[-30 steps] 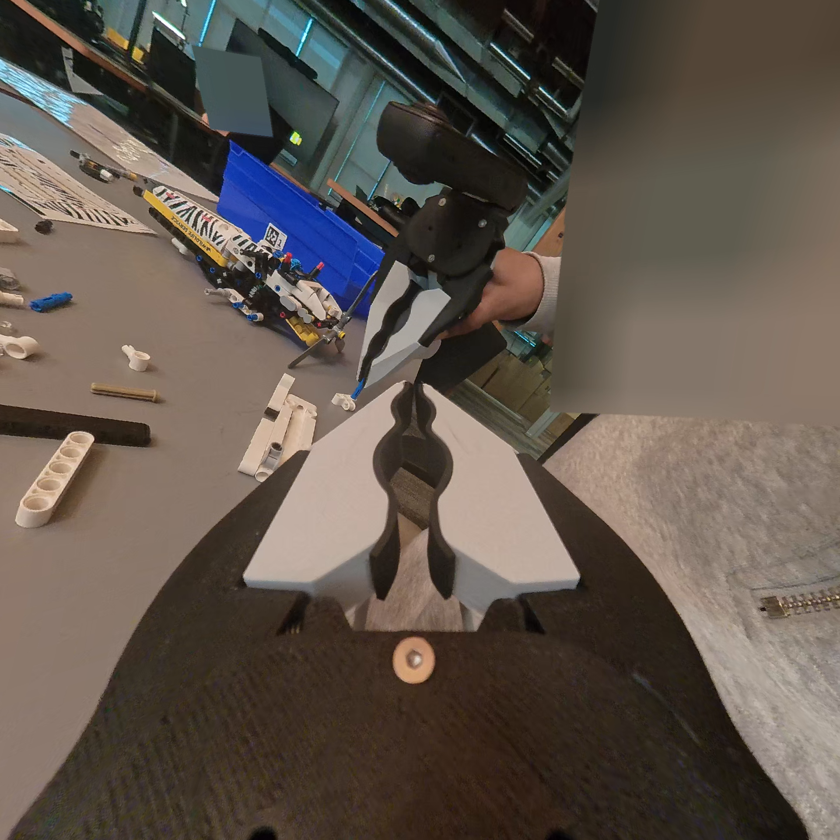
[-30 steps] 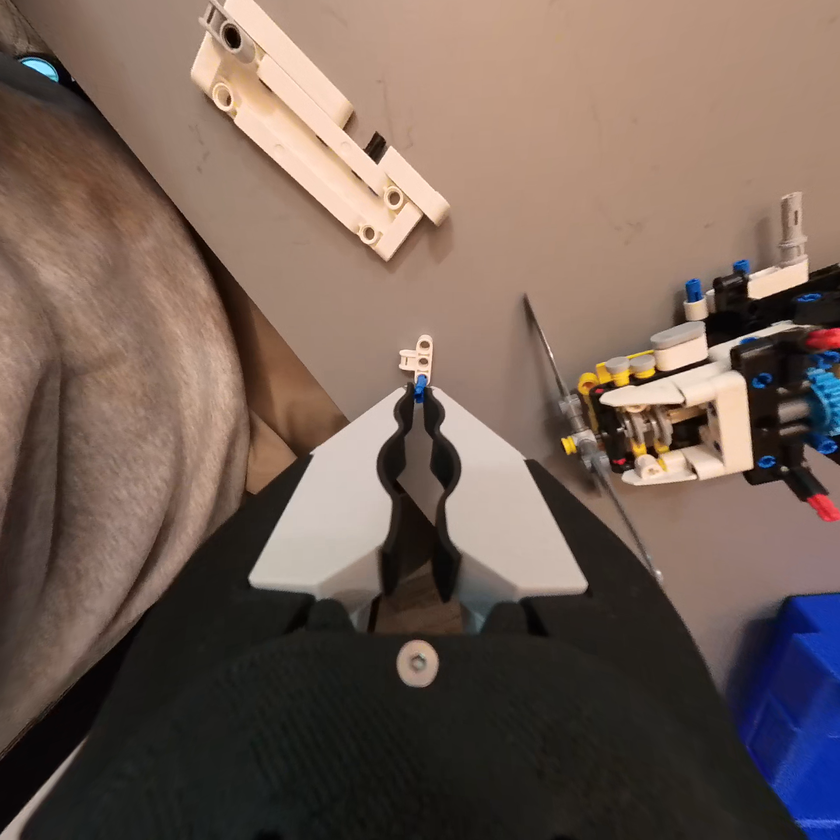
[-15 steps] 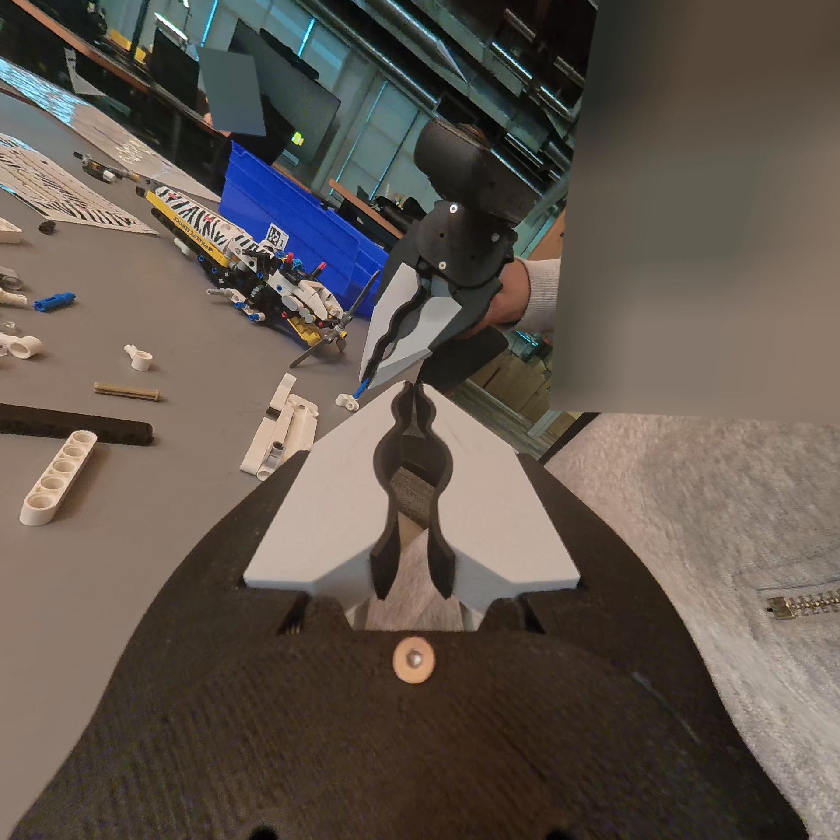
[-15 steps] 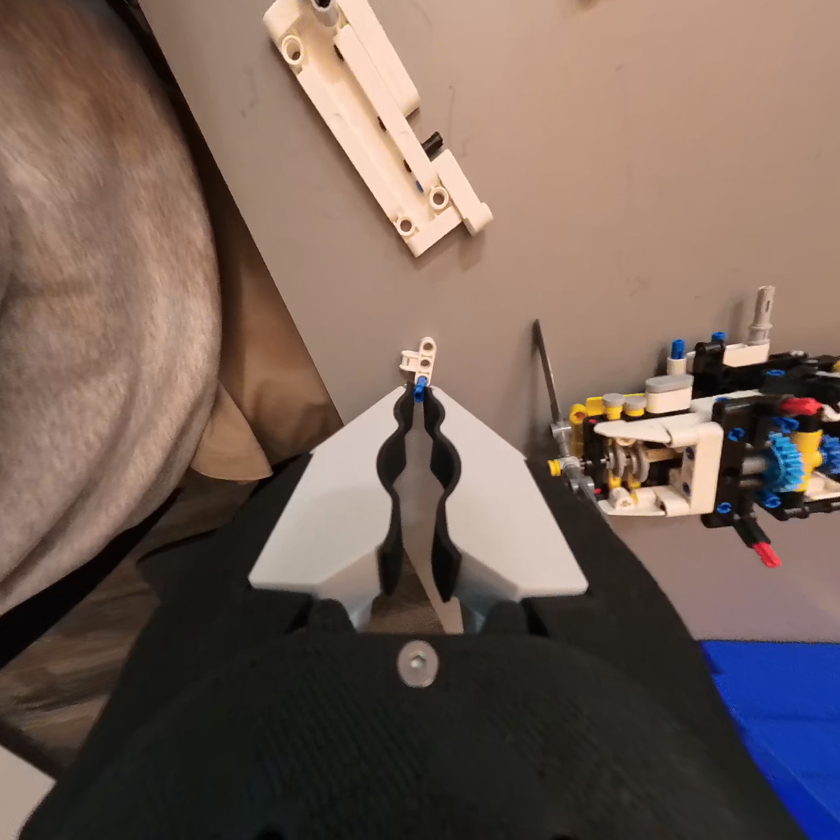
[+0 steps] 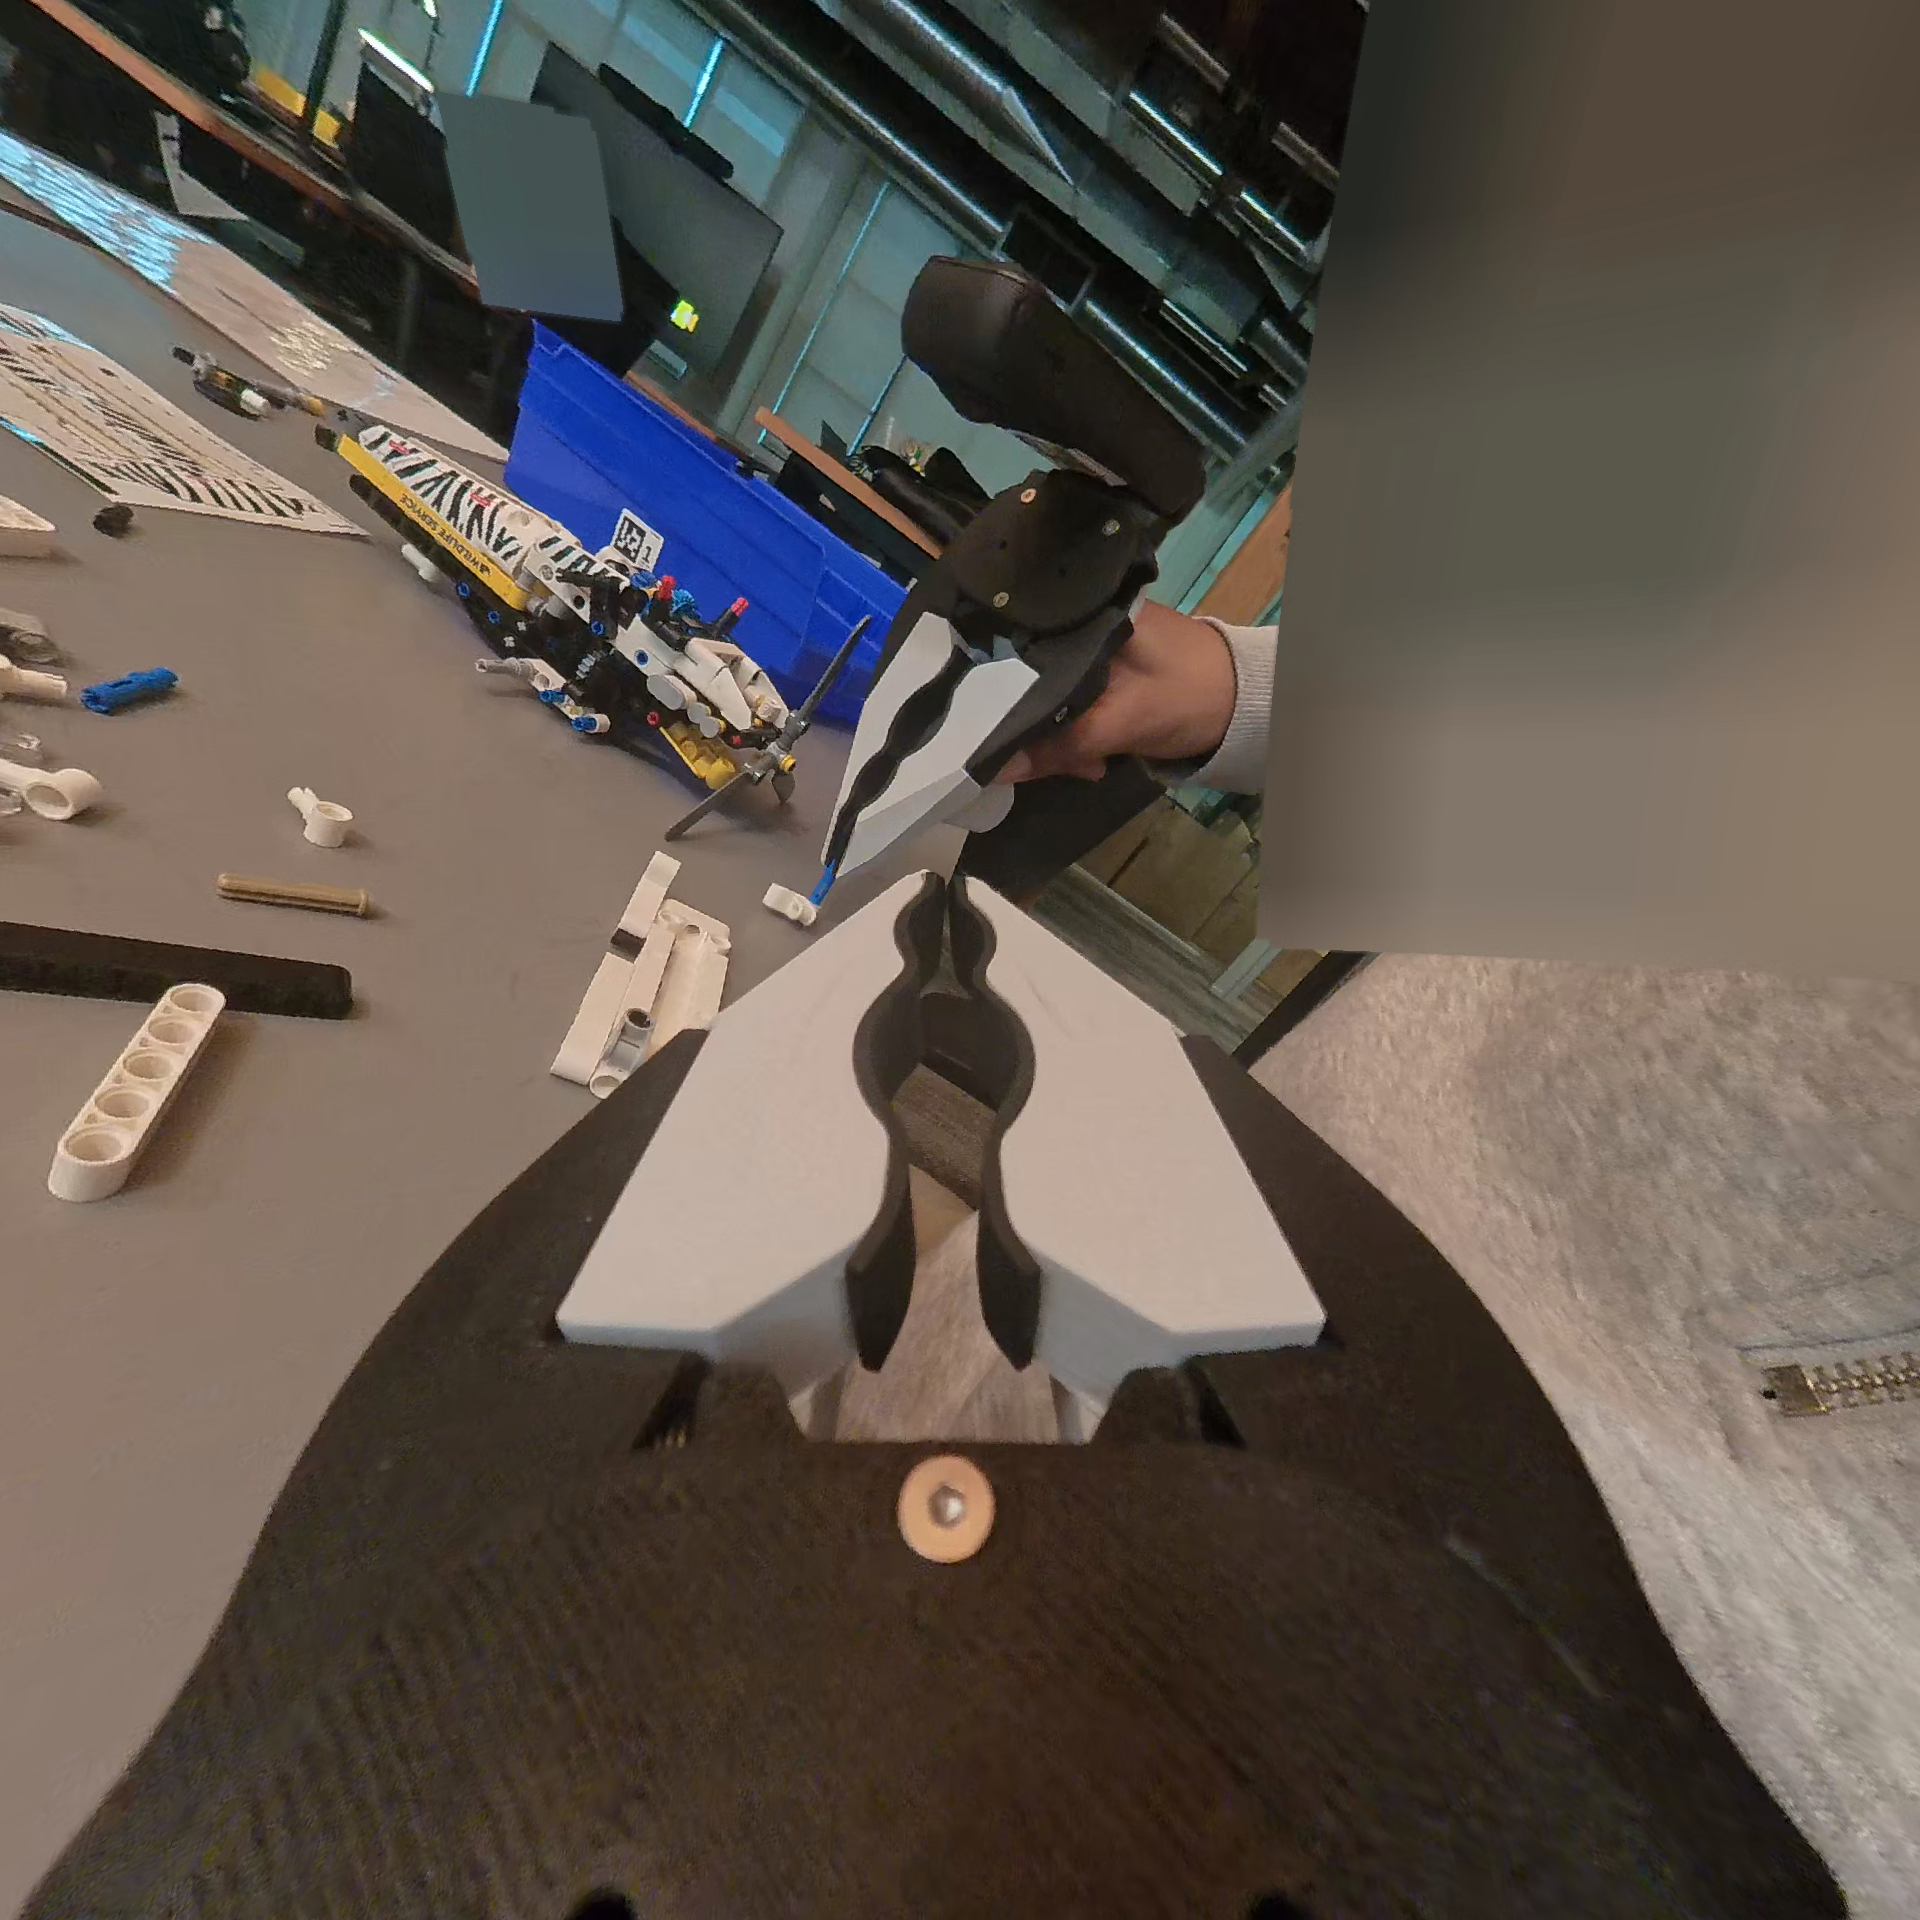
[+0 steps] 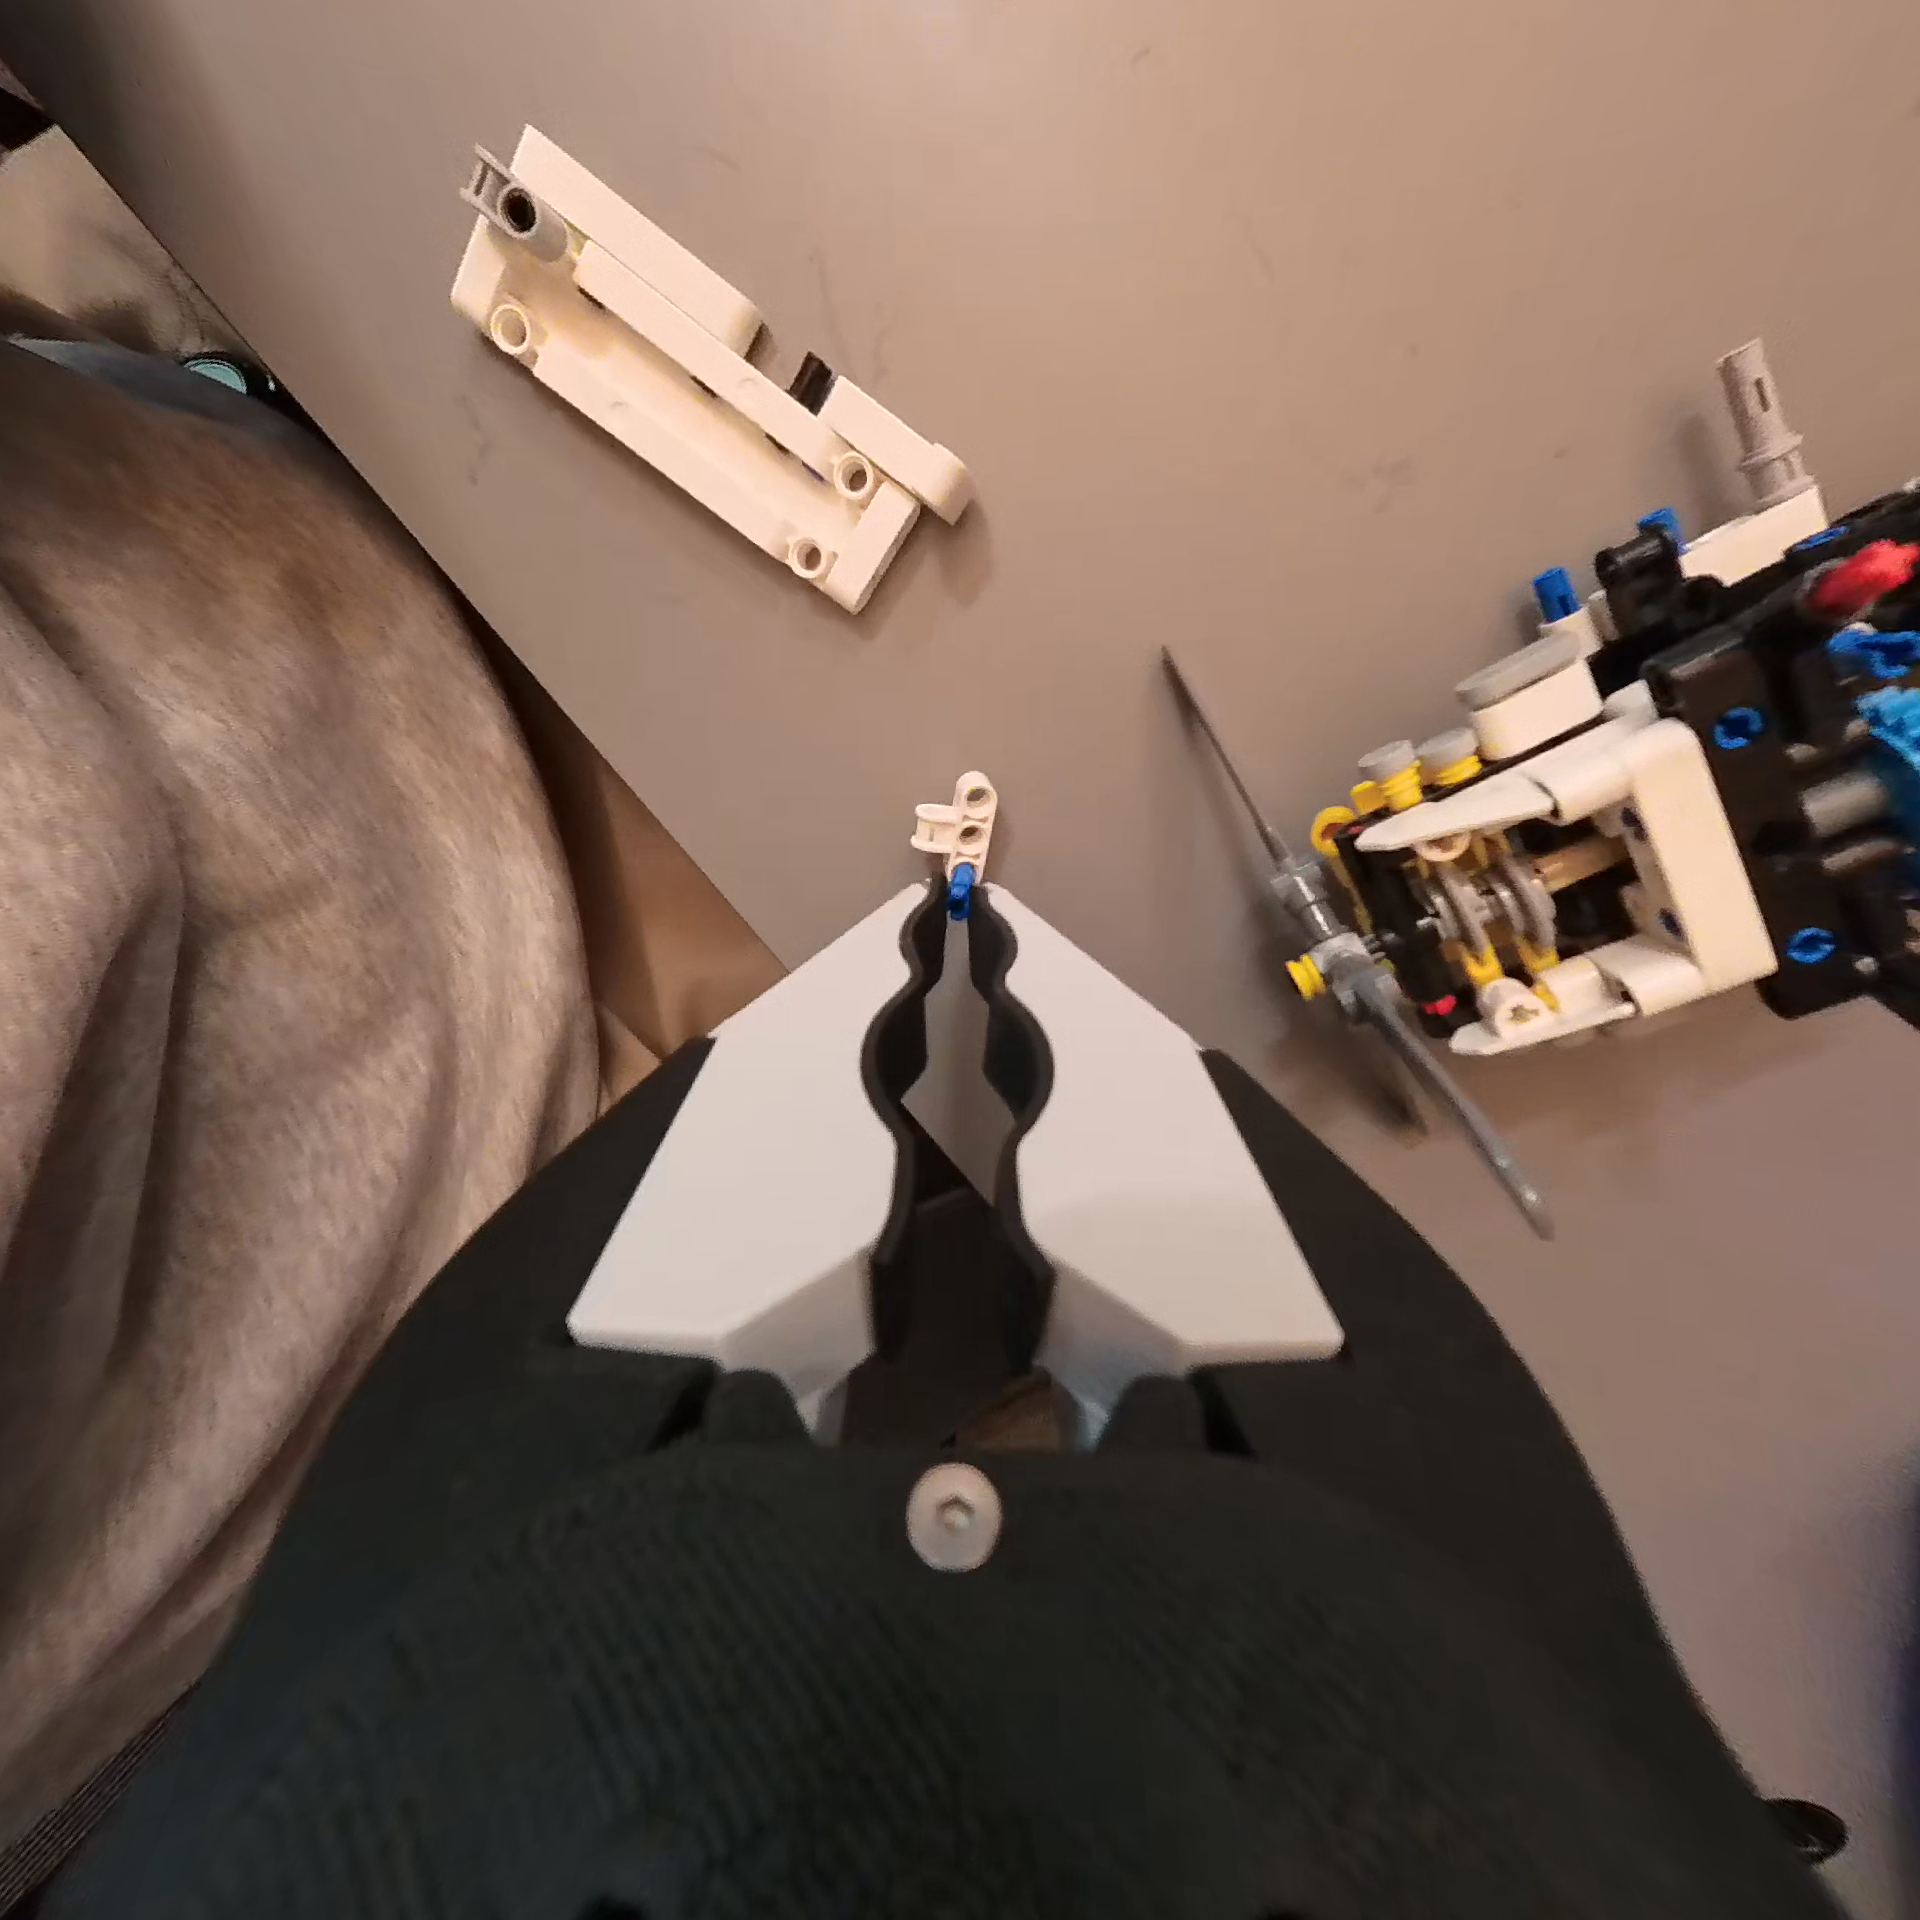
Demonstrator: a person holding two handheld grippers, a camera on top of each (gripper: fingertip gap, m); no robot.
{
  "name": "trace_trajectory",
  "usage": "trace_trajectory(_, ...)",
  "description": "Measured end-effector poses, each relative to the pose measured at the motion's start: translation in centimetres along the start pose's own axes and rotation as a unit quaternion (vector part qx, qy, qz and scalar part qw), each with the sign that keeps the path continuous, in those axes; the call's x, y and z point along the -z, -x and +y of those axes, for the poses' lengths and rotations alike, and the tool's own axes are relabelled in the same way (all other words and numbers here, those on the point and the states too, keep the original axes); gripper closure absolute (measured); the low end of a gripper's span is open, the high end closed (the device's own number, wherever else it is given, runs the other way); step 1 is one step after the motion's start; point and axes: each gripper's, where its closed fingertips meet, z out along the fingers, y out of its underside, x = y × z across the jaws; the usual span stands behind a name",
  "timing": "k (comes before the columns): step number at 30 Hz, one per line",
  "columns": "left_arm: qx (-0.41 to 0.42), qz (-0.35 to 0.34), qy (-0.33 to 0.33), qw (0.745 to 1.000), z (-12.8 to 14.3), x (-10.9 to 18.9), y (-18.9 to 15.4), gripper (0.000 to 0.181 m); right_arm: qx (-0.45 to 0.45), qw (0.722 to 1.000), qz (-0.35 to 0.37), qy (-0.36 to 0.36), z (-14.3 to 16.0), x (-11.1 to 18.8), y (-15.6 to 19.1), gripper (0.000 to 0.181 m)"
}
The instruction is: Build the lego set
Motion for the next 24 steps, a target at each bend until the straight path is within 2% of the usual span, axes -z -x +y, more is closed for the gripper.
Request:
trace_trajectory(15, -0.001, -0.001, 0.002, 1.0, 0.08, -0.02, 0.01, 0.181, -0.038, 0.999, -0.014, -0.027, 0.14, -0.12, 0.01, 0.178)
trace_trajectory(19, -0.002, -0.002, 0.002, 1.0, 0.07, -0.03, 0.03, 0.181, 0.017, 1.0, 0.024, 0.001, 0.06, -0.28, 0.16, 0.178)
trace_trajectory(24, -0.003, -0.002, 0.004, 1.0, 0.11, -0.03, 0.06, 0.181, 0.058, 0.997, 0.031, 0.042, 0.11, -0.8, 0.16, 0.178)
